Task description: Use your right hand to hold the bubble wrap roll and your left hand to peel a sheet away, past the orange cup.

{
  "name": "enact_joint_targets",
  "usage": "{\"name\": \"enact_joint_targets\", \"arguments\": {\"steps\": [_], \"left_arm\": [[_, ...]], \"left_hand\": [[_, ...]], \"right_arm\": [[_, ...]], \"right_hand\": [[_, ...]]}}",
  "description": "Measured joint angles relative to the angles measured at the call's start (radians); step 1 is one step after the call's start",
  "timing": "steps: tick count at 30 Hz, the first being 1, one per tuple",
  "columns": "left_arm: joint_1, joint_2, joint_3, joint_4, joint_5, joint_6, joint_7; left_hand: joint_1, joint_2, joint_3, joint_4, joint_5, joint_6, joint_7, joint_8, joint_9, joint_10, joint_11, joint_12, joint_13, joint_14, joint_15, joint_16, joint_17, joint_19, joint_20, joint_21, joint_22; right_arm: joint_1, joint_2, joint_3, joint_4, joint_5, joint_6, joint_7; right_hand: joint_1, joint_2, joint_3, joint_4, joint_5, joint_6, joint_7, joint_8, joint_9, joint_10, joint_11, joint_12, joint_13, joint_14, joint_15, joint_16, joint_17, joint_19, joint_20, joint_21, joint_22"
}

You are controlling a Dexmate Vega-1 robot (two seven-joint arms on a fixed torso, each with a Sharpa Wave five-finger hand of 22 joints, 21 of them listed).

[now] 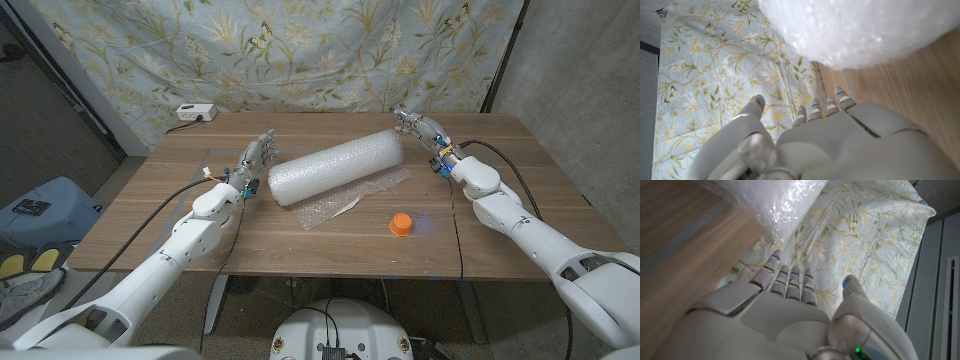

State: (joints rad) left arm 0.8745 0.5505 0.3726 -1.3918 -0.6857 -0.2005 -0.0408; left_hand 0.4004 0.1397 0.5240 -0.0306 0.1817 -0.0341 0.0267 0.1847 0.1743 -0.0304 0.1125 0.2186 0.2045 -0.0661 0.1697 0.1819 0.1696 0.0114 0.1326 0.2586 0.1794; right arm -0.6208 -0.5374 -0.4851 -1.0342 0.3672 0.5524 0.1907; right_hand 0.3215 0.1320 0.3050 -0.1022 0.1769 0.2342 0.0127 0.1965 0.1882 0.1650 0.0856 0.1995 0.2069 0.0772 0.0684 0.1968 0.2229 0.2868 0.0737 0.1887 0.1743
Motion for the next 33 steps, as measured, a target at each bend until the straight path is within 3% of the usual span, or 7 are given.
{"name": "enact_joint_targets", "arguments": {"steps": [3, 4, 8, 23, 33], "left_arm": [[0.001, -0.003, 0.0, 0.001, 0.0, 0.0, 0.0], [0.001, -0.004, 0.0, 0.001, 0.0, 0.0, 0.0], [0.01, -0.005, 0.001, -0.007, -0.001, -0.002, 0.009], [0.058, 0.005, -0.011, -0.068, -0.002, -0.009, 0.049], [0.078, 0.016, -0.017, -0.109, -0.002, -0.008, 0.067]], "left_hand": [[0.0, 0.0, 0.001, -0.001, 0.0, 0.0, 0.0, 0.0, 0.0, 0.0, 0.0, 0.0, 0.0, 0.0, 0.0, 0.0, 0.0, 0.003, 0.003, 0.0, 0.0], [0.0, 0.0, 0.003, -0.003, 0.0, 0.0, 0.0, 0.0, 0.0, 0.0, 0.0, 0.0, 0.0, 0.0, 0.0, 0.0, 0.0, 0.003, 0.003, 0.0, 0.0], [0.0, 0.0, 0.003, -0.003, 0.0, 0.0, 0.0, 0.0, 0.0, 0.0, 0.0, 0.0, 0.0, 0.0, 0.0, 0.0, 0.0, 0.003, 0.003, -0.004, 0.0], [0.0, 0.0, 0.003, -0.011, 0.0, 0.0, 0.0, 0.0, 0.0, 0.0, 0.0, 0.0, 0.0, 0.0, 0.0, 0.0, 0.0, 0.003, 0.003, -0.004, 0.0], [0.0, 0.0, -0.001, -0.015, 0.0, 0.0, 0.0, 0.0, 0.0, -0.004, 0.004, 0.0, 0.0, 0.0, 0.0, 0.0, 0.0, 0.003, 0.003, -0.011, 0.0]], "right_arm": [[0.0, 0.0, 0.0, 0.0, -0.013, 0.01, -0.002], [-0.011, -0.043, 0.0, -0.067, -0.019, 0.015, -0.004], [-0.019, -0.062, 0.0, -0.1, -0.049, 0.038, -0.01], [-0.031, -0.105, -0.009, -0.183, -0.139, 0.096, -0.015], [-0.023, -0.117, -0.017, -0.207, -0.192, 0.134, -0.006]], "right_hand": [[0.0, 0.0, 0.0, -0.006, 0.0, 0.0, 0.0, 0.0, 0.0, -0.005, 0.005, 0.0, 0.0, 0.0, 0.0, 0.0, 0.0, 0.0, 0.0, 0.0, 0.0], [0.003, -0.003, 0.001, -0.007, 0.0, 0.0, 0.0, 0.0, 0.0, -0.005, 0.005, 0.0, 0.0, -0.002, 0.002, 0.0, 0.0, -0.002, 0.002, 0.0, 0.0], [0.004, -0.004, 0.0, -0.009, 0.0, 0.0, 0.0, 0.0, 0.0, -0.009, 0.009, 0.0, 0.0, -0.009, 0.009, 0.0, -0.005, -0.005, 0.005, 0.0, 0.0], [0.01, -0.024, -0.003, -0.019, 0.0, -0.019, 0.0, -0.005, 0.0, -0.028, 0.006, -0.004, 0.0, -0.02, 0.02, -0.001, -0.009, -0.018, 0.018, 0.0, 0.0], [0.028, -0.041, -0.001, -0.04, 0.0, -0.024, 0.005, -0.005, 0.0, -0.033, 0.002, -0.004, 0.0, -0.025, 0.025, -0.001, -0.014, -0.027, 0.027, 0.0, -0.002]]}}
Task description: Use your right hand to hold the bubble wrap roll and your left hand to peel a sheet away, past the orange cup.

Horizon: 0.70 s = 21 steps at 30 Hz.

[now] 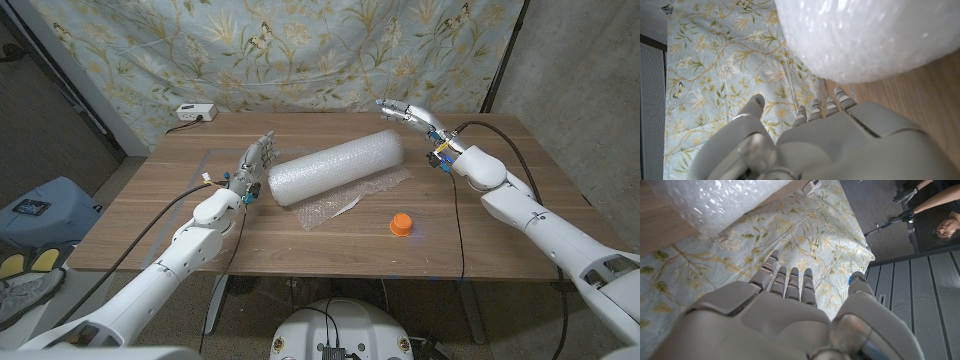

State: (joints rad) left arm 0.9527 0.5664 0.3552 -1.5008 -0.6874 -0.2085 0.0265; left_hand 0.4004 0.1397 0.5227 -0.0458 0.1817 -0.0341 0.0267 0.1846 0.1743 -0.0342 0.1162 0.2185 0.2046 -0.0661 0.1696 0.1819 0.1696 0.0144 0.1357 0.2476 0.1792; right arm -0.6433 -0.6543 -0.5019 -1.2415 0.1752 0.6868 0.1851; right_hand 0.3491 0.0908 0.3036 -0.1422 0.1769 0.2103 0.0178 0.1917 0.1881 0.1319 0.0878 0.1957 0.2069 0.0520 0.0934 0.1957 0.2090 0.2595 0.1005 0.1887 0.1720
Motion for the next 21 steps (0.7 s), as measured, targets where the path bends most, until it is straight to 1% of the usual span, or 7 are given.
{"name": "enact_joint_targets", "arguments": {"steps": [3, 8, 11, 12, 16, 17, 21], "left_arm": [[0.003, 0.001, -0.001, -0.008, 0.001, 0.001, 0.003], [0.007, 0.002, -0.002, -0.018, 0.002, 0.002, 0.009], [0.009, 0.002, -0.003, -0.023, 0.002, 0.003, 0.013], [0.01, 0.002, -0.003, -0.024, 0.002, 0.003, 0.014], [0.012, 0.0, -0.004, -0.027, 0.002, 0.003, 0.018], [0.012, 0.0, -0.004, -0.027, 0.002, 0.003, 0.018], [0.013, 0.0, -0.006, -0.03, 0.001, 0.003, 0.019]], "left_hand": [[0.0, 0.0, 0.0, 0.0, 0.0, 0.0, 0.0, 0.0, 0.0, 0.0, 0.0, 0.0, 0.0, 0.0, 0.0, 0.0, 0.0, 0.0, 0.0, 0.0, 0.0], [0.0, 0.0, 0.004, -0.004, 0.0, 0.0, 0.0, 0.0, 0.0, 0.0, 0.0, 0.0, 0.0, 0.0, 0.0, 0.0, 0.0, 0.0, 0.0, 0.0, 0.0], [0.0, 0.0, 0.001, -0.007, 0.0, 0.0, 0.0, 0.0, 0.0, 0.0, 0.0, 0.0, 0.0, 0.0, 0.0, 0.0, 0.0, 0.0, 0.0, 0.0, 0.0], [0.0, 0.0, 0.0, -0.008, 0.0, 0.0, 0.0, 0.0, 0.0, 0.0, 0.0, 0.0, 0.0, 0.0, 0.0, 0.0, 0.0, 0.0, 0.0, 0.0, 0.0], [0.0, 0.0, 0.0, -0.008, 0.0, 0.0, 0.0, 0.0, 0.0, 0.0, 0.0, 0.0, 0.0, 0.0, 0.0, 0.0, 0.0, 0.0, 0.0, -0.003, 0.0], [0.0, 0.0, 0.0, -0.008, 0.0, 0.0, 0.0, 0.0, 0.0, 0.0, 0.0, 0.0, 0.0, 0.0, 0.0, 0.0, 0.0, 0.0, 0.0, -0.004, 0.0], [0.0, 0.0, 0.0, -0.008, 0.0, 0.0, 0.0, 0.0, 0.0, 0.0, 0.0, 0.0, 0.0, 0.0, 0.0, 0.0, 0.0, 0.0, 0.0, -0.004, 0.0]], "right_arm": [[0.01, -0.001, -0.005, 0.0, -0.02, 0.015, 0.004], [0.027, -0.003, -0.014, 0.0, -0.055, 0.038, 0.012], [0.038, -0.004, -0.021, 0.001, -0.077, 0.048, 0.016], [0.042, -0.005, -0.023, 0.001, -0.087, 0.052, 0.018], [0.051, -0.006, -0.031, 0.0, -0.121, 0.062, 0.019], [0.054, -0.007, -0.033, -0.001, -0.121, 0.062, 0.019], [0.066, -0.007, -0.043, -0.008, -0.16, 0.072, 0.02]], "right_hand": [[0.01, -0.01, 0.003, -0.014, 0.0, -0.009, 0.005, 0.0, 0.0, -0.001, -0.001, 0.0, 0.0, -0.006, 0.002, -0.004, 0.0, -0.005, 0.005, 0.0, 0.0], [0.028, -0.028, 0.004, -0.026, 0.0, -0.022, 0.003, 0.0, 0.0, -0.015, -0.004, 0.0, -0.003, -0.014, 0.007, -0.004, -0.005, -0.009, 0.009, 0.0, 0.0], [0.041, -0.041, 0.008, -0.03, 0.0, -0.034, 0.005, 0.0, 0.0, -0.019, -0.001, -0.001, -0.003, -0.025, 0.007, -0.007, -0.005, -0.019, 0.012, -0.004, 0.0], [0.041, -0.041, 0.009, -0.032, 0.0, -0.039, 0.0, 0.0, 0.0, -0.024, -0.006, -0.004, -0.003, -0.027, 0.009, -0.007, -0.005, -0.019, 0.012, -0.004, 0.0], [0.055, -0.054, 0.01, -0.032, 0.0, -0.052, 0.008, -0.001, 0.0, -0.033, 0.003, -0.004, -0.003, -0.032, 0.014, -0.008, -0.005, -0.03, 0.012, -0.004, 0.0], [0.055, -0.055, 0.01, -0.032, 0.0, -0.056, 0.009, -0.007, 0.0, -0.035, 0.005, -0.004, -0.003, -0.032, 0.014, -0.008, -0.007, -0.03, 0.012, -0.004, 0.0], [0.069, -0.058, 0.01, -0.032, 0.005, -0.069, 0.012, -0.007, 0.0, -0.035, 0.005, -0.004, -0.003, -0.045, 0.016, -0.008, -0.009, -0.036, 0.017, -0.004, 0.0]]}}
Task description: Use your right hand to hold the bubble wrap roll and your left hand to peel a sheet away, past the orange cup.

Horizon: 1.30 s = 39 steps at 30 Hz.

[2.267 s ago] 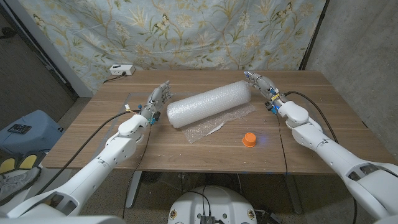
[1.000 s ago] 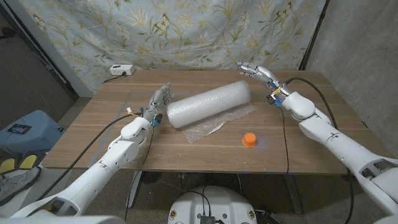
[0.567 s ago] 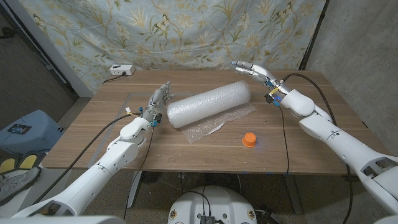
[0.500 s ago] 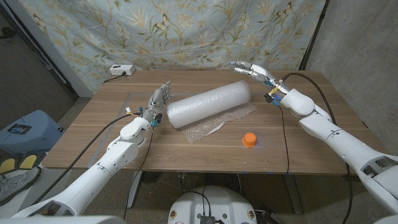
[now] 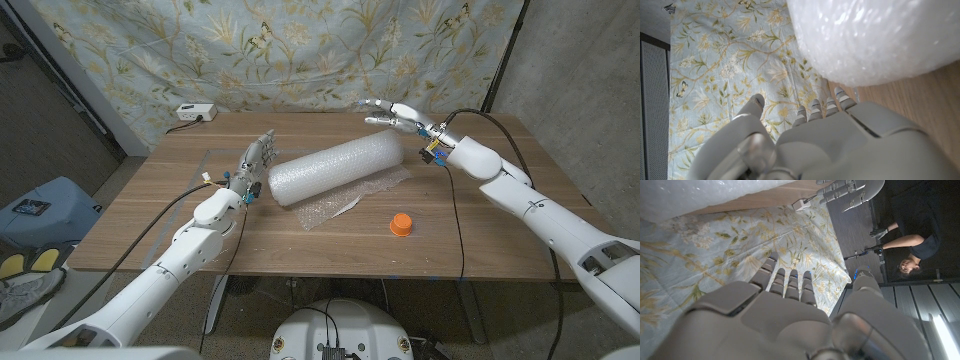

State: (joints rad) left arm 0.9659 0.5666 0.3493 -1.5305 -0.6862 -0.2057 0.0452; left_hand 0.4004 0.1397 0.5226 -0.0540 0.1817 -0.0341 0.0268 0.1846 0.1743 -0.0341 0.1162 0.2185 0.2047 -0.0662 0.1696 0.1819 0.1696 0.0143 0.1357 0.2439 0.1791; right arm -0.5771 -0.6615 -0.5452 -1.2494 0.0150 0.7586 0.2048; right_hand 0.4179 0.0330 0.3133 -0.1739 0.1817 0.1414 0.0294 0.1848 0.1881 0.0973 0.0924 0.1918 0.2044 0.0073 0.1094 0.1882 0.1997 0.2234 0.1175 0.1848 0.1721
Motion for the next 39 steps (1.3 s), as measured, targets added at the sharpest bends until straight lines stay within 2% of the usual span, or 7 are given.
{"name": "enact_joint_targets", "arguments": {"steps": [6, 11, 14, 24, 32, 39], "left_arm": [[0.004, 0.004, -0.004, -0.006, -0.001, 0.0, 0.001], [0.008, 0.007, -0.006, -0.01, -0.004, 0.001, 0.002], [0.009, 0.007, -0.007, -0.011, -0.006, 0.001, 0.002], [0.015, 0.008, -0.011, -0.013, -0.012, 0.001, 0.001], [0.022, 0.008, -0.013, -0.021, -0.014, 0.001, 0.006], [0.027, 0.01, -0.013, -0.029, -0.015, 0.002, 0.012]], "left_hand": [[0.0, 0.0, 0.0, 0.0, 0.0, -0.004, 0.004, 0.0, 0.0, 0.006, 0.006, 0.0, 0.0, 0.0, 0.0, 0.0, 0.0, 0.0, 0.0, 0.0, 0.0], [0.0, 0.0, 0.002, -0.002, 0.0, -0.004, 0.004, 0.0, 0.0, 0.006, 0.006, 0.0, 0.0, 0.006, 0.006, 0.0, 0.0, 0.0, 0.0, 0.0, 0.0], [0.0, 0.0, 0.004, -0.004, 0.0, -0.004, 0.004, 0.0, 0.0, 0.006, 0.006, 0.0, 0.0, 0.006, 0.006, 0.0, 0.0, 0.0, 0.0, 0.0, 0.0], [0.0, 0.0, 0.001, -0.007, 0.0, -0.004, 0.004, 0.0, 0.0, 0.002, 0.009, 0.0, -0.001, 0.006, 0.006, 0.0, 0.0, 0.0, 0.0, -0.004, 0.0], [0.0, 0.0, 0.001, -0.007, 0.0, -0.004, 0.004, 0.0, 0.0, 0.002, 0.009, 0.0, -0.005, 0.006, 0.005, 0.0, 0.0, 0.006, 0.006, -0.004, 0.0], [0.0, 0.0, 0.003, -0.014, 0.007, -0.004, 0.004, 0.0, 0.0, 0.002, 0.009, 0.0, -0.005, 0.005, 0.005, 0.0, 0.0, 0.005, 0.006, -0.004, 0.0]], "right_arm": [[0.02, -0.002, -0.016, -0.016, -0.06, 0.006, 0.0], [0.037, -0.005, -0.029, -0.03, -0.104, 0.009, 0.002], [0.047, -0.007, -0.036, -0.037, -0.134, 0.011, 0.002], [0.086, -0.007, -0.061, -0.048, -0.234, 0.036, -0.003], [0.135, 0.007, -0.091, -0.02, -0.299, 0.062, -0.006], [0.175, 0.02, -0.116, 0.01, -0.378, 0.094, -0.031]], "right_hand": [[0.015, -0.016, 0.004, -0.004, 0.0, -0.021, -0.001, 0.0, 0.0, -0.021, 0.0, 0.0, 0.0, -0.016, 0.005, 0.0, 0.0, -0.017, -0.007, 0.0, 0.0], [0.033, -0.033, 0.004, -0.004, 0.003, -0.044, 0.001, -0.004, 0.0, -0.045, 0.003, -0.007, 0.0, -0.034, 0.009, -0.003, 0.0, -0.028, 0.004, 0.0, 0.0], [0.041, -0.041, 0.004, -0.004, 0.004, -0.055, -0.003, -0.004, 0.0, -0.058, 0.004, -0.008, 0.0, -0.041, 0.008, -0.003, 0.0, -0.037, 0.002, -0.004, 0.0], [0.059, -0.06, 0.004, -0.004, 0.011, -0.083, 0.009, -0.004, 0.0, -0.088, 0.009, -0.008, -0.005, -0.067, 0.012, -0.003, -0.005, -0.053, 0.004, -0.004, 0.0], [0.077, -0.077, 0.004, -0.004, 0.018, -0.121, 0.006, -0.008, 0.0, -0.131, 0.002, -0.015, -0.005, -0.084, 0.016, -0.003, -0.005, -0.065, 0.006, -0.004, 0.0], [0.085, -0.085, 0.004, -0.004, 0.022, -0.145, 0.012, -0.012, 0.0, -0.142, 0.001, -0.015, -0.005, -0.093, 0.014, -0.003, -0.004, -0.076, 0.006, -0.004, 0.0]]}}
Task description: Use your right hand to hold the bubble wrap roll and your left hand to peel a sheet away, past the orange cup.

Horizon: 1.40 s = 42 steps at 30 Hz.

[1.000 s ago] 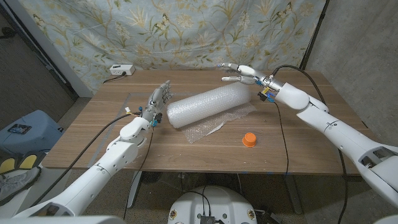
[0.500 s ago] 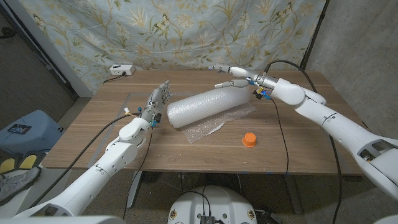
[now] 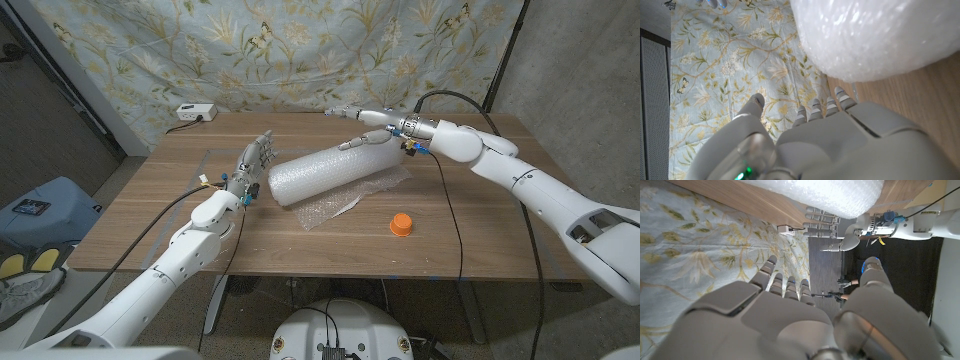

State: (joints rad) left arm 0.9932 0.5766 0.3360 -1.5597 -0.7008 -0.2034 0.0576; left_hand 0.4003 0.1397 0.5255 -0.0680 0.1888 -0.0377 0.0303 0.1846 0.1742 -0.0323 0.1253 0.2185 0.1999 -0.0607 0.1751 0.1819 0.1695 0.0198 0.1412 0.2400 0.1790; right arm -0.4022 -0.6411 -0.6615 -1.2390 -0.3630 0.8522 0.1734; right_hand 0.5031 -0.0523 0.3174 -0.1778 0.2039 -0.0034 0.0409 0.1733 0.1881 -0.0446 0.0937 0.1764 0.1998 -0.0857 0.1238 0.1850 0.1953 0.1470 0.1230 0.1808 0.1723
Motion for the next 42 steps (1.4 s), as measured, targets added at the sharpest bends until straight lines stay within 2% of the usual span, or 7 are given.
{"name": "enact_joint_targets", "arguments": {"steps": [11, 14, 27, 29, 37, 42], "left_arm": [[0.005, 0.004, -0.001, -0.013, 0.0, 0.011, 0.008], [0.007, 0.005, -0.002, -0.018, -0.001, 0.014, 0.008], [0.017, 0.007, -0.003, -0.036, -0.006, 0.028, 0.025], [0.019, 0.008, -0.003, -0.041, -0.006, 0.032, 0.028], [0.022, 0.008, -0.003, -0.051, -0.01, 0.046, 0.042], [0.022, 0.005, -0.003, -0.052, -0.013, 0.049, 0.043]], "left_hand": [[0.0, 0.0, 0.0, 0.0, 0.0, 0.0, 0.0, 0.0, 0.0, 0.0, 0.0, 0.0, 0.0, 0.0, 0.0, 0.0, 0.0, 0.0, 0.0, -0.004, 0.0], [0.0, 0.0, 0.0, 0.0, 0.0, 0.0, 0.0, 0.0, 0.0, 0.0, 0.0, 0.0, 0.0, 0.0, 0.0, 0.0, 0.0, 0.0, 0.0, -0.004, 0.0], [0.0, 0.0, 0.004, -0.004, 0.0, 0.0, 0.0, 0.0, 0.0, 0.0, 0.0, 0.0, 0.0, 0.0, 0.0, 0.0, 0.0, 0.0, 0.0, -0.004, 0.0], [0.0, 0.0, 0.004, -0.004, 0.0, 0.0, 0.0, 0.0, 0.0, 0.0, 0.0, 0.0, 0.0, 0.0, 0.0, 0.0, 0.0, 0.0, 0.0, -0.004, 0.0], [0.0, 0.0, 0.004, -0.004, 0.0, 0.0, 0.0, 0.0, 0.0, 0.0, 0.0, 0.0, 0.0, 0.0, 0.0, 0.0, 0.0, 0.0, 0.0, -0.004, 0.0], [0.0, 0.0, 0.008, -0.008, 0.0, 0.0, 0.0, 0.0, 0.0, 0.0, 0.0, 0.0, 0.0, 0.0, 0.0, 0.0, 0.0, 0.0, 0.0, -0.004, 0.0]], "right_arm": [[0.062, 0.014, -0.037, 0.037, -0.157, 0.048, -0.094], [0.078, 0.017, -0.048, 0.043, -0.203, 0.061, -0.127], [0.159, 0.027, -0.12, 0.088, -0.435, 0.094, -0.319], [0.186, 0.032, -0.149, 0.104, -0.473, 0.094, -0.351], [0.249, 0.046, -0.216, 0.155, -0.546, 0.088, -0.42], [0.285, 0.055, -0.253, 0.19, -0.563, 0.079, -0.437]], "right_hand": [[0.013, -0.013, 0.0, 0.0, 0.008, -0.035, 0.007, 0.0, 0.0, -0.035, 0.001, 0.0, 0.0, -0.007, 0.0, 0.0, 0.0, 0.0, 0.0, 0.0, 0.0], [0.019, -0.019, 0.0, 0.0, 0.008, -0.051, 0.006, 0.0, 0.0, -0.05, 0.008, 0.0, 0.0, -0.012, -0.006, 0.0, 0.0, 0.0, 0.0, 0.0, 0.0], [0.026, -0.026, -0.003, 0.003, 0.016, -0.078, 0.018, 0.0, 0.0, -0.069, 0.009, 0.0, 0.0, -0.018, -0.011, 0.0, 0.003, 0.0, 0.0, 0.0, 0.0], [0.032, -0.032, -0.003, 0.003, 0.016, -0.077, 0.018, 0.0, 0.0, -0.069, 0.009, 0.0, 0.0, -0.018, -0.011, 0.0, 0.003, 0.0, 0.0, 0.004, 0.0], [0.036, -0.036, -0.01, 0.01, 0.023, -0.049, -0.009, 0.019, 0.0, -0.068, 0.009, 0.009, 0.003, -0.022, -0.006, 0.004, 0.003, -0.006, 0.007, 0.004, 0.0], [0.036, -0.036, -0.011, 0.011, 0.023, -0.044, -0.007, 0.019, 0.0, -0.065, 0.005, 0.012, 0.003, -0.023, -0.006, 0.004, 0.003, 0.001, 0.015, 0.004, 0.0]]}}
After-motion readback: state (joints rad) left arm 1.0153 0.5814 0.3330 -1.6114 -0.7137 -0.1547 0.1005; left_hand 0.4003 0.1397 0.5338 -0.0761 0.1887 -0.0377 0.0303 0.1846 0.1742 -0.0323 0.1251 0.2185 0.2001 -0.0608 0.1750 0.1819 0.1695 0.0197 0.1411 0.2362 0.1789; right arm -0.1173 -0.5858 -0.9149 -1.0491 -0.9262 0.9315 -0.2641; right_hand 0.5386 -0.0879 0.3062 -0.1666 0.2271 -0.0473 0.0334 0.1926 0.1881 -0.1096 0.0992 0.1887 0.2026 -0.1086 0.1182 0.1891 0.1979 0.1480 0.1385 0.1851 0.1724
